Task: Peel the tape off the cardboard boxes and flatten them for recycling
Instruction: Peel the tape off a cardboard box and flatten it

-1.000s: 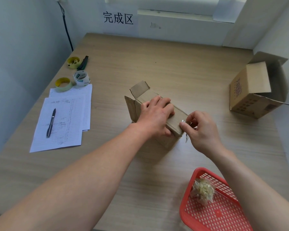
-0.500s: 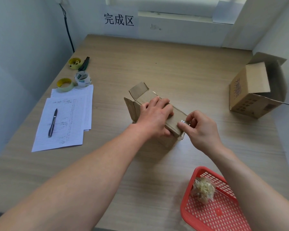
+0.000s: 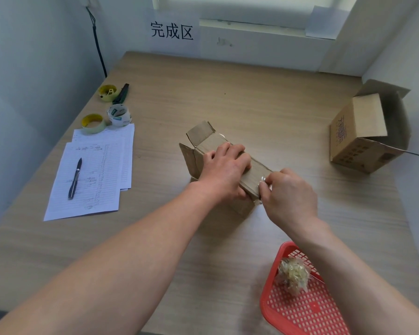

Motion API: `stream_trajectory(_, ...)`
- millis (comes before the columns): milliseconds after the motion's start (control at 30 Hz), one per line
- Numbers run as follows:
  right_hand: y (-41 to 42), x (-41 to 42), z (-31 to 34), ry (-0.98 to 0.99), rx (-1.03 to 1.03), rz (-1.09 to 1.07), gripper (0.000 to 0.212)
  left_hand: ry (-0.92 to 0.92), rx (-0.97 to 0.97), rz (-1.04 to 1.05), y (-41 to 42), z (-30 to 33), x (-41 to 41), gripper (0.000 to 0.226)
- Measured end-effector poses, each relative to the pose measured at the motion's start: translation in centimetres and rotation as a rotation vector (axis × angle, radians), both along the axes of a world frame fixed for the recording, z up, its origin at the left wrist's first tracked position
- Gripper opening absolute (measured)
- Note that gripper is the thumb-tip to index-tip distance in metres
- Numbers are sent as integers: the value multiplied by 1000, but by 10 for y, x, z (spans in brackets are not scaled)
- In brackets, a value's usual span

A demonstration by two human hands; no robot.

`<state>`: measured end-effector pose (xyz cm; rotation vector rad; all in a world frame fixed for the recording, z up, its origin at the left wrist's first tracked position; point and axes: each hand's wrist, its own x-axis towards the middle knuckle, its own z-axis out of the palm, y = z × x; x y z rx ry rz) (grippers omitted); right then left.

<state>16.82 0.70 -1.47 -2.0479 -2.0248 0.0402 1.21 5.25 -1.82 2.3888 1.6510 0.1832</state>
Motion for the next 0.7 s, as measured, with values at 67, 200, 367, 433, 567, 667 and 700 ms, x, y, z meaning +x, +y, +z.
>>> stream_trajectory(67,3,1,2,39,-35,-21,23,-5,-1,1,0,-1,0,75)
stream_trajectory(200,10,9,5,296,-136,-114,15,-11,-5,-4,-1,0,-1,74)
stream_trajectory(367,8,7,6,246,-98,-75,15,-5,-8,-14,1,0,-1,75)
stream_trajectory(433,9,4,7,219,-101,-83,15,-2,-11,-18,2,-1,-1,76)
stream_trajectory(567,13,0,8,258,-171,-129,14,1,-8,-22,2,0,-1,76)
stream_trajectory(667,12,0,7,322,-198,-129,19,-7,-11,-21,2,0,-2,74)
stream_trajectory(700,11,1,6,366,-202,-132,19,-13,-14,-19,2,0,-2,74)
